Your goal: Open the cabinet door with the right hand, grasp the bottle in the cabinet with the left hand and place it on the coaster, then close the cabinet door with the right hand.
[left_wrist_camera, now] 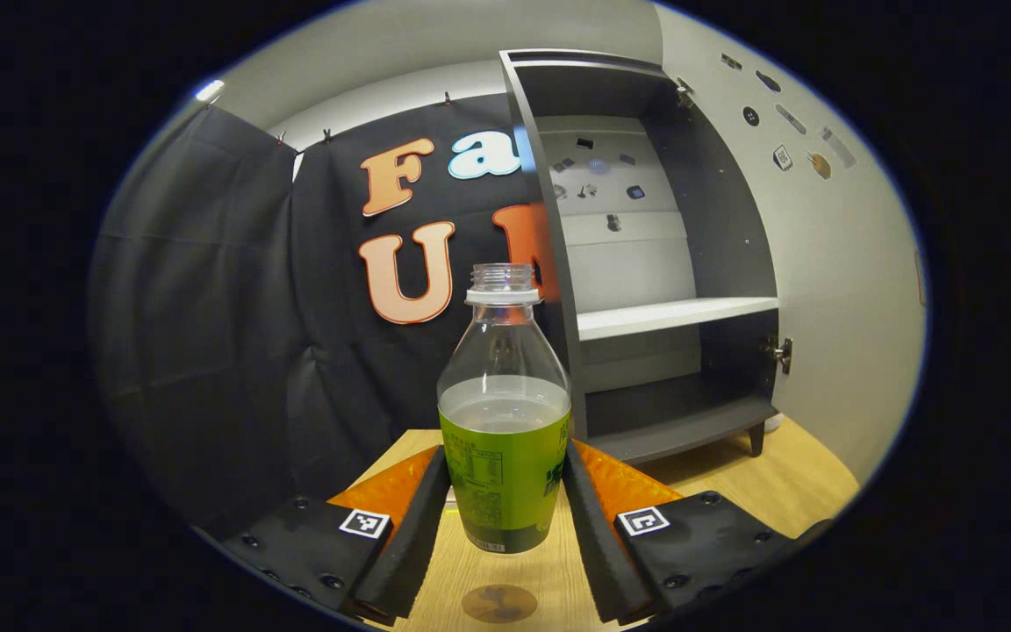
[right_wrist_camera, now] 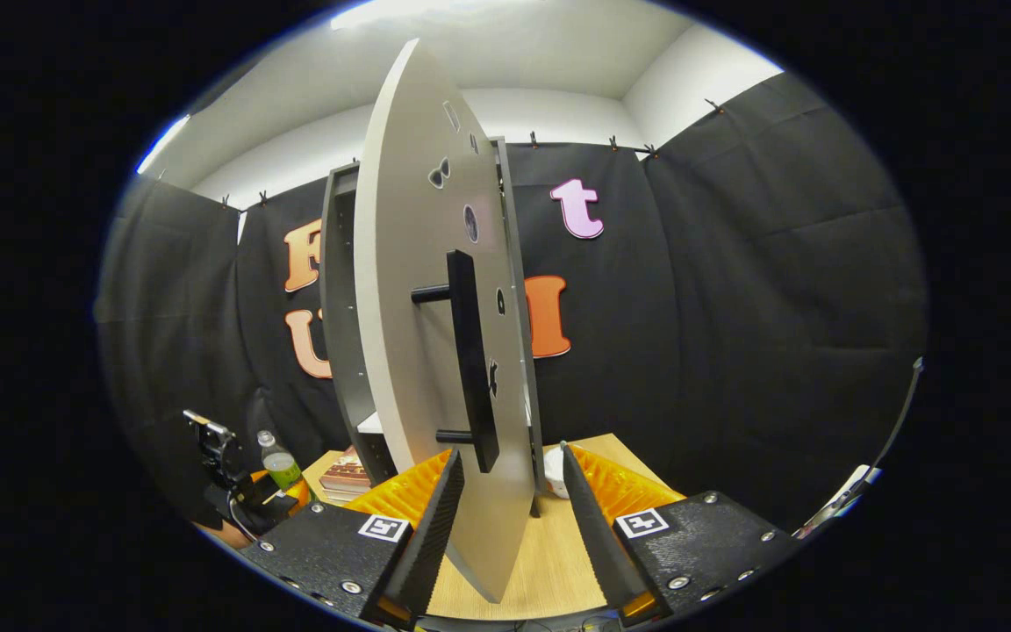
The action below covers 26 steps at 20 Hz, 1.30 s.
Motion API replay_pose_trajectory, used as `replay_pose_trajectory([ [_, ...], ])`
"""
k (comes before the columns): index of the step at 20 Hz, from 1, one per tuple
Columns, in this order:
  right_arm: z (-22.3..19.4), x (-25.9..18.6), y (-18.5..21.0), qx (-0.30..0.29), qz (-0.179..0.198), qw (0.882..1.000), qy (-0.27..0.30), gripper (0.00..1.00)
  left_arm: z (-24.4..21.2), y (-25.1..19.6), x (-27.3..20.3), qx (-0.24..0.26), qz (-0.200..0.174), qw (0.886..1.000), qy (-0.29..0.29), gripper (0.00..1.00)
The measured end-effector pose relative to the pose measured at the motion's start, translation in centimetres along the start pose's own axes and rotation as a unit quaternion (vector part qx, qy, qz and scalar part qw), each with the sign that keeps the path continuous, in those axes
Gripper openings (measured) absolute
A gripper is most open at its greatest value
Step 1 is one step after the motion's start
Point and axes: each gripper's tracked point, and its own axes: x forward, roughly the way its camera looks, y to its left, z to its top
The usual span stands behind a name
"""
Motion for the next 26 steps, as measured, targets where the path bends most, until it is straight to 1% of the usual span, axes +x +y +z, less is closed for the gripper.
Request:
replay_pose_trajectory([
  [2, 0.2, -0.2, -0.2, -0.003, -0.011, 1.000, 0.000, 0.71, -1.8, 0.1, -0.3, 0.009, 0.001, 1.000, 0.006, 0.78],
  [3, 0.1, -0.3, -0.6, -0.003, -0.020, 1.000, 0.001, 0.71, -2.8, 0.2, -0.6, 0.011, 0.000, 1.000, 0.010, 0.80],
  [4, -0.2, -0.5, -1.1, -0.002, -0.029, 1.000, 0.006, 0.71, -3.9, 0.2, -0.7, 0.011, 0.001, 1.000, 0.016, 0.80],
  [7, -0.4, -0.6, -1.7, 0.007, -0.049, 0.999, 0.014, 0.71, -7.6, 0.6, -1.0, 0.005, 0.008, 0.999, 0.039, 0.78],
  [10, -1.3, -0.4, -2.2, 0.002, -0.069, 0.997, 0.029, 0.71, -10.2, 1.2, -0.8, 0.000, 0.015, 0.998, 0.056, 0.80],
  [12, -2.1, -0.4, -2.1, 0.008, -0.074, 0.996, 0.042, 0.71, -11.8, 1.2, -0.4, 0.002, 0.012, 0.998, 0.068, 0.80],
  [15, -1.3, -0.6, -2.3, 0.006, -0.084, 0.996, 0.035, 0.71, -13.3, 1.4, -0.1, -0.003, 0.010, 0.997, 0.079, 0.80],
  [19, -0.6, -0.8, -2.3, 0.004, -0.091, 0.995, 0.031, 0.71, -14.8, 1.4, -0.5, -0.009, 0.016, 0.995, 0.093, 0.80],
  [24, -0.1, -0.5, -2.3, 0.000, -0.094, 0.995, 0.030, 0.71, -16.8, 2.0, -1.1, -0.025, 0.022, 0.993, 0.116, 0.80],
  [26, 0.0, -0.3, -2.2, 0.000, -0.091, 0.995, 0.030, 0.71, -16.7, 2.1, -1.4, -0.033, 0.022, 0.992, 0.117, 0.80],
])
